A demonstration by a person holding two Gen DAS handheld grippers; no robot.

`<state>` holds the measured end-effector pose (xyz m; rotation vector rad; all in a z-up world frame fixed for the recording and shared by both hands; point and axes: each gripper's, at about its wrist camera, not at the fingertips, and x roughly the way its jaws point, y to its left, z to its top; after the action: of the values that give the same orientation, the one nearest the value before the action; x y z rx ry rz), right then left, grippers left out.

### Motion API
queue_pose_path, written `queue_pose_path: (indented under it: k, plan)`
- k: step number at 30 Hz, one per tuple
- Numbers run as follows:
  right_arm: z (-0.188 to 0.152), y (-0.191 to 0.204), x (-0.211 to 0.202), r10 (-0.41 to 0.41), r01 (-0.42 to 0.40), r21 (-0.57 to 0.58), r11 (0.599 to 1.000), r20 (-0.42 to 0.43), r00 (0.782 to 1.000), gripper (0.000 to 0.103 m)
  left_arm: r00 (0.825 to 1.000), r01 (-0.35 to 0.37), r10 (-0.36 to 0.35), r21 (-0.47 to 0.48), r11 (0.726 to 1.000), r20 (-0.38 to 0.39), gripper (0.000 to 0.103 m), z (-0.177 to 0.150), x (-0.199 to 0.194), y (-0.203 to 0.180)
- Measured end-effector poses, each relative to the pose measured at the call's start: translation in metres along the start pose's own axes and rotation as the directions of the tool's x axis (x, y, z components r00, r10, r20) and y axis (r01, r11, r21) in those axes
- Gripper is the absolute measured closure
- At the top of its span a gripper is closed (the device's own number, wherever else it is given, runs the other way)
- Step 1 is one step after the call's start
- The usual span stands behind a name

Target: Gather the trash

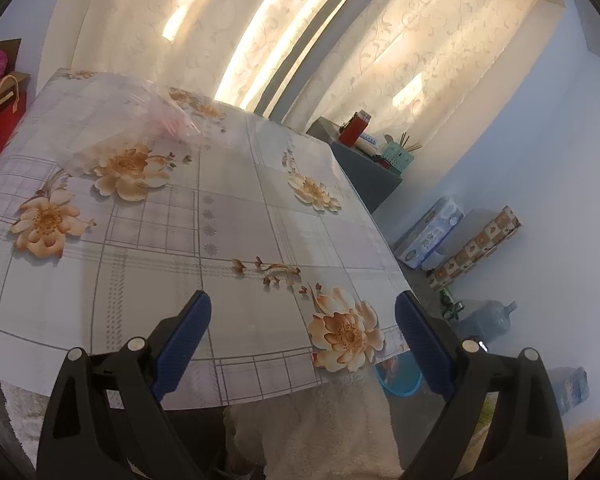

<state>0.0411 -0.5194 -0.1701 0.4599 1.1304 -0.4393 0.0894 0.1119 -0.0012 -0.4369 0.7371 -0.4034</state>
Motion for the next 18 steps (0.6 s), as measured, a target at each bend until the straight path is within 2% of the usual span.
queue_pose_path:
  k: [4, 6, 8, 9, 11, 13, 18]
  plan:
    - [0.003, 0.012, -0.019, 0.035, -0.035, -0.01, 0.999, 0.047, 0.998, 0.042, 1.0, 0.001, -0.001, -0.011, 1.0, 0.012, 0.012, -0.001, -0.005, 0.003]
    - [0.007, 0.016, -0.016, 0.042, -0.041, -0.019, 0.999, 0.045, 0.998, 0.044, 1.0, -0.001, 0.001, -0.016, 1.0, 0.015, 0.012, -0.003, -0.007, 0.005]
    - [0.01, 0.021, -0.005, 0.036, -0.035, -0.037, 0.999, 0.023, 0.999, 0.06, 1.0, -0.005, 0.005, -0.019, 1.0, 0.018, 0.012, -0.004, -0.009, 0.006]
    - [0.012, 0.022, 0.002, 0.035, -0.035, -0.045, 0.998, 0.006, 0.999, 0.063, 1.0, -0.007, 0.007, -0.019, 1.0, 0.018, 0.012, -0.004, -0.009, 0.006]
    - [0.015, 0.028, 0.025, 0.041, -0.044, -0.054, 0.998, -0.045, 0.998, 0.077, 1.0, -0.017, 0.017, -0.019, 1.0, 0.018, 0.012, -0.005, -0.01, 0.006]
    - [0.017, 0.03, 0.043, 0.047, -0.051, -0.048, 0.998, -0.084, 0.995, 0.085, 0.999, -0.031, 0.031, -0.018, 0.999, 0.017, 0.012, -0.006, -0.01, 0.006]
    - [0.022, 0.034, 0.094, 0.044, -0.05, -0.033, 0.998, -0.171, 0.984, 0.092, 0.998, -0.07, 0.07, -0.018, 0.997, 0.005, 0.012, -0.004, -0.008, 0.006]
